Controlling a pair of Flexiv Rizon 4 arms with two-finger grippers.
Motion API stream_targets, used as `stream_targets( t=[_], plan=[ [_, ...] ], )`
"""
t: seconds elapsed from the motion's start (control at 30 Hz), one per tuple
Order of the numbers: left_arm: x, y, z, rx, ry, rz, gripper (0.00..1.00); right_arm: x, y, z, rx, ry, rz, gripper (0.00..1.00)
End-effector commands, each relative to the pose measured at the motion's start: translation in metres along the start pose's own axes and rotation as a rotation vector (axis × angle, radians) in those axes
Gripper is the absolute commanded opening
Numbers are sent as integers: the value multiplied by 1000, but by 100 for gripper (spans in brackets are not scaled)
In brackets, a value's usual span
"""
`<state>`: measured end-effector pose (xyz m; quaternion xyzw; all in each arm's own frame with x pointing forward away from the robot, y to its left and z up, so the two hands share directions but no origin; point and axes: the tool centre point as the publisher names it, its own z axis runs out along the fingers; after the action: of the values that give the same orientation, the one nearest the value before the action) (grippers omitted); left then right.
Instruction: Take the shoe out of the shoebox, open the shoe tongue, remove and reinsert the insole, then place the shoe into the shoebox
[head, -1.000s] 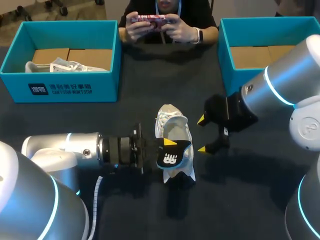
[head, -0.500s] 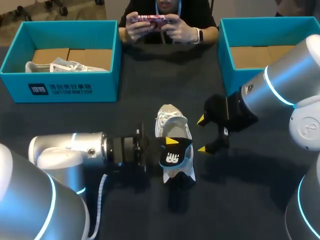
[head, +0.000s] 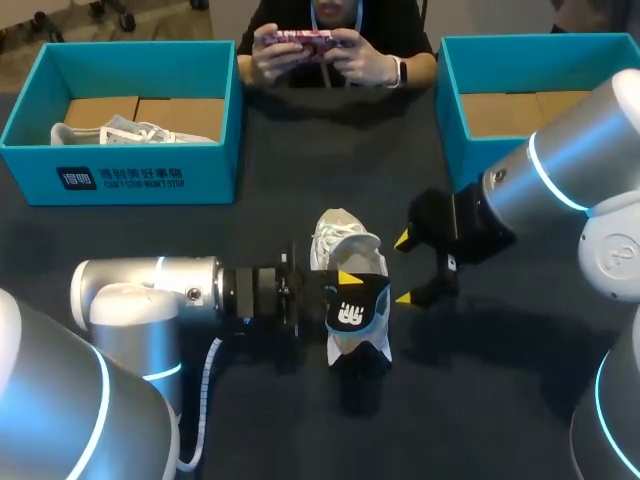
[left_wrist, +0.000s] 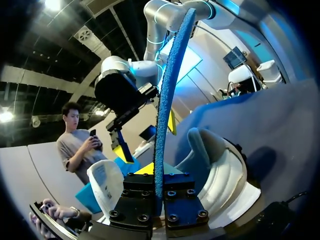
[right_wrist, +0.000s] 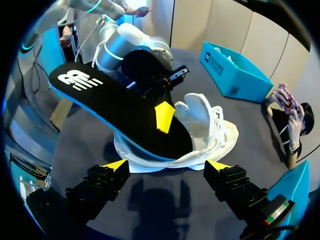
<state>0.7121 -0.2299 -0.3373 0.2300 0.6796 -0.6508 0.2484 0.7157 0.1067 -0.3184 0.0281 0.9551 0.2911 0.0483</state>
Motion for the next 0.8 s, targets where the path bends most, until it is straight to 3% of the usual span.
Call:
stream_targets(
  t=[0.03, 0.33, 0.47, 0.53, 0.6, 0.8],
  plan=[
    [2, 9, 5, -16, 1, 2, 0, 1, 0, 1, -1, -3, -1, 100],
    [6, 19, 1, -49, 15, -6, 0, 1, 0, 1, -1, -3, -1, 100],
    [2, 12, 1, -42, 11, -12, 0, 1, 0, 1, -1, -3, -1, 100],
    [-1, 7, 0, -32, 17, -12, 16, 1, 0, 1, -1, -3, -1, 100],
    [-3, 4, -1, -52, 30, -11, 25, 1, 0, 1, -1, -3, -1, 100],
    [-6, -8, -3, -68, 53, 5, 28, 1, 0, 1, -1, -3, -1, 100]
  ],
)
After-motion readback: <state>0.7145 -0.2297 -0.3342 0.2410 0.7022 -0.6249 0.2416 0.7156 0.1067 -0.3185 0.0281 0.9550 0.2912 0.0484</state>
